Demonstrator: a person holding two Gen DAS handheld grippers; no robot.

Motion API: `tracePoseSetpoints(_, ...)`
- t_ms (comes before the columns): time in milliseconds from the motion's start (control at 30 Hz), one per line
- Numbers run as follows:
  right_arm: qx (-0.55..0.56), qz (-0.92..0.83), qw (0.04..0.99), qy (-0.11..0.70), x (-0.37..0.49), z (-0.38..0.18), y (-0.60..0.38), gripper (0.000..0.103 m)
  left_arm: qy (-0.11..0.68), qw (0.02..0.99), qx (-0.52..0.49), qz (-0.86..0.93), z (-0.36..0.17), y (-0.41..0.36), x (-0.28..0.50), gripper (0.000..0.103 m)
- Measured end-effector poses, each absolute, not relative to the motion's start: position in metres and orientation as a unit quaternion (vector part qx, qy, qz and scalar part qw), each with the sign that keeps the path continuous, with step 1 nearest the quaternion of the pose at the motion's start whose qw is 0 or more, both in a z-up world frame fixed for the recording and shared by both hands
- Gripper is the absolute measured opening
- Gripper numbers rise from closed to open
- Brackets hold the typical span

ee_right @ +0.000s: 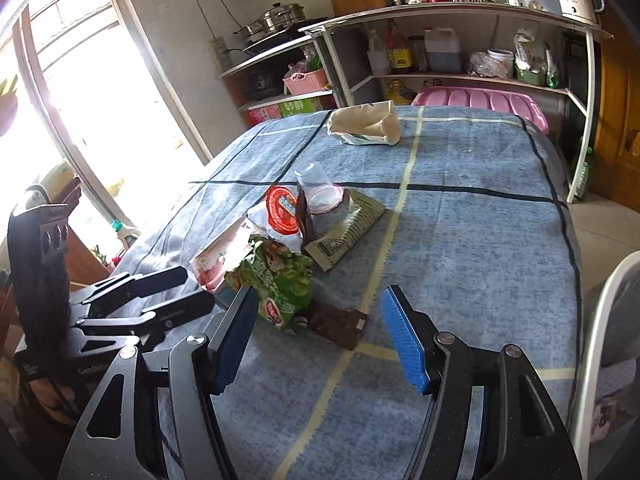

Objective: Collect trash
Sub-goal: 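Move both tools back toward the strawberry milk carton on the table, then grasp the strawberry milk carton with the left tool while the right tool grasps the green snack bag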

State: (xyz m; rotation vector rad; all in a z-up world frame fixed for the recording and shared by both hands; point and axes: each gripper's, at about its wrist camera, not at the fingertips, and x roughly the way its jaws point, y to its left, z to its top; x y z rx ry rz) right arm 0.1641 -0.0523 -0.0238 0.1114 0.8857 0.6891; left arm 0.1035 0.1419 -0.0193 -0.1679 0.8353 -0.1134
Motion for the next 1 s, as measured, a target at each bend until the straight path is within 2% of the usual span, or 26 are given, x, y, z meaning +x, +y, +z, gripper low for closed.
tracePoseSetpoints(600,0.026,0.364,0.809,0.461,0.189,-0.049,-0.01,0.064,0.416,0.905,-0.091,-0.029,-0.026,0.168,0.117,0.065)
tracePoseSetpoints(667,0.03,0.368,0.804,0.465,0.189,-0.051,-0.011,0.054,0.413,0.905,-0.098,-0.031,-0.024,0.171,0.117,0.065)
tracePoseSetpoints(733,0.025,0.368,0.802,0.469,0.188,-0.054,-0.01,0.053,0.412,0.906,-0.091,-0.026,-0.022,0.171,0.116,0.065)
tracePoseSetpoints(767,0.023,0.368,0.804,0.467,0.187,-0.055,-0.01,0.048,0.41,0.908,-0.087,-0.024,-0.021,0.171,0.115,0.065)
tracePoseSetpoints(867,0.024,0.373,0.803,0.464,0.185,-0.053,-0.009,0.039,0.404,0.91,-0.088,-0.033,-0.015,0.171,0.114,0.065)
tracePoseSetpoints(1000,0.009,0.373,0.812,0.45,0.177,-0.048,-0.01,0.034,0.403,0.912,-0.077,-0.028,-0.01,0.172,0.117,0.065)
